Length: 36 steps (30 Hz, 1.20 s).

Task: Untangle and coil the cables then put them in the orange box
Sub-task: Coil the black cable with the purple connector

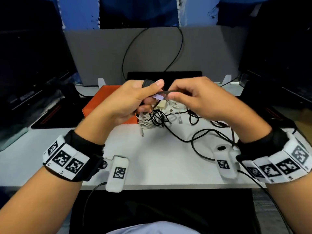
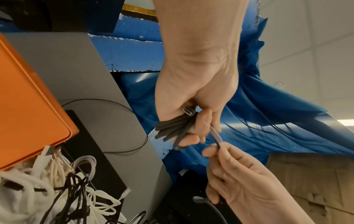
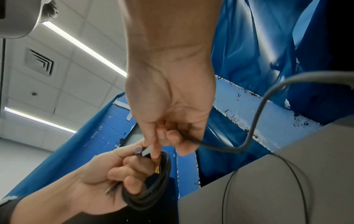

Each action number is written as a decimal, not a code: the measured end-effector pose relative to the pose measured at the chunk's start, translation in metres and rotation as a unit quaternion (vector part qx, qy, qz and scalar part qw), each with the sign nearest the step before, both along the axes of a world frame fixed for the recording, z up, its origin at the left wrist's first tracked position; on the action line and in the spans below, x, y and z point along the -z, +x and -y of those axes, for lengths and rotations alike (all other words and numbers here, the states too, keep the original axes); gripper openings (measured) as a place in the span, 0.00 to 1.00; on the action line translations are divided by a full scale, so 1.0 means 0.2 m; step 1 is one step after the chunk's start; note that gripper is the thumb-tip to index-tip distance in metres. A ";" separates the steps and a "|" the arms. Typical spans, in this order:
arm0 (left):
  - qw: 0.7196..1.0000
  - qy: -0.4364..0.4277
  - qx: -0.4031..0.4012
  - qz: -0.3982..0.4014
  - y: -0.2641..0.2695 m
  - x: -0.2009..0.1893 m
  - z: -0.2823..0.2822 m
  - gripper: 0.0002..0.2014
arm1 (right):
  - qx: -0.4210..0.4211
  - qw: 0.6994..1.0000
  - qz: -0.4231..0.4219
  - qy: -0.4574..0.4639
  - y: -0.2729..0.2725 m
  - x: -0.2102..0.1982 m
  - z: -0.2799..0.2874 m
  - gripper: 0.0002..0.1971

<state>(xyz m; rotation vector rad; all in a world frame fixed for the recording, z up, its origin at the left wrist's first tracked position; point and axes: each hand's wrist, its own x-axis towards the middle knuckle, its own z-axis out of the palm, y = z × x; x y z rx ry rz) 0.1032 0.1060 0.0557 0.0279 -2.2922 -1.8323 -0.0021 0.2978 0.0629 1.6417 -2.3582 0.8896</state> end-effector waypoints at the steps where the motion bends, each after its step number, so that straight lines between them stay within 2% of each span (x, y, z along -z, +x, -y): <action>1: 1.000 0.004 0.024 0.015 0.01 0.00 -0.01 0.19 | 0.003 1.000 0.002 -0.017 -0.01 -0.01 -0.01 0.07; 4: 0.995 0.033 0.091 0.025 0.02 0.00 -0.01 0.19 | 0.010 0.997 0.013 -0.074 -0.03 -0.01 -0.01 0.06; 10: 0.977 0.105 0.187 0.010 0.05 0.00 -0.01 0.17 | -0.007 0.993 -0.012 -0.120 -0.03 0.02 0.02 0.08; 13: 0.964 0.193 0.182 -0.028 0.04 -0.02 -0.04 0.14 | -0.002 0.993 0.013 -0.117 -0.01 0.05 0.05 0.08; 16: 0.945 0.283 0.152 -0.060 0.02 -0.03 -0.06 0.14 | 0.009 0.996 0.049 -0.067 -0.01 0.10 0.08 0.09; 20: 0.922 0.363 0.105 -0.083 0.00 -0.03 -0.08 0.21 | 0.014 0.997 0.078 -0.002 0.02 0.15 0.13 0.09; 22: 0.924 0.361 0.097 -0.085 0.00 -0.03 -0.08 0.22 | 0.011 0.996 0.085 0.025 0.02 0.16 0.12 0.10; 25: 0.960 0.264 0.054 -0.078 0.00 -0.04 -0.06 0.23 | 0.033 0.995 0.089 0.021 -0.02 0.12 0.08 0.13; 27: 0.978 0.191 0.030 -0.074 0.00 -0.03 -0.05 0.22 | 0.020 0.986 0.162 -0.030 -0.02 0.10 0.07 0.15; 29: 0.983 0.165 0.034 -0.070 0.01 -0.02 -0.06 0.19 | -0.029 0.963 0.255 -0.085 0.01 0.08 0.07 0.16; 32: 0.982 0.168 0.064 -0.061 0.00 0.00 -0.09 0.23 | -0.081 0.940 0.302 -0.139 0.06 0.09 0.11 0.17; 34: 0.971 0.209 0.101 -0.057 0.01 0.00 -0.10 0.21 | -0.090 0.931 0.317 -0.159 0.07 0.12 0.13 0.17; 36: 0.956 0.260 0.127 -0.051 0.02 0.00 -0.10 0.20 | -0.121 0.905 0.368 -0.177 0.07 0.14 0.14 0.14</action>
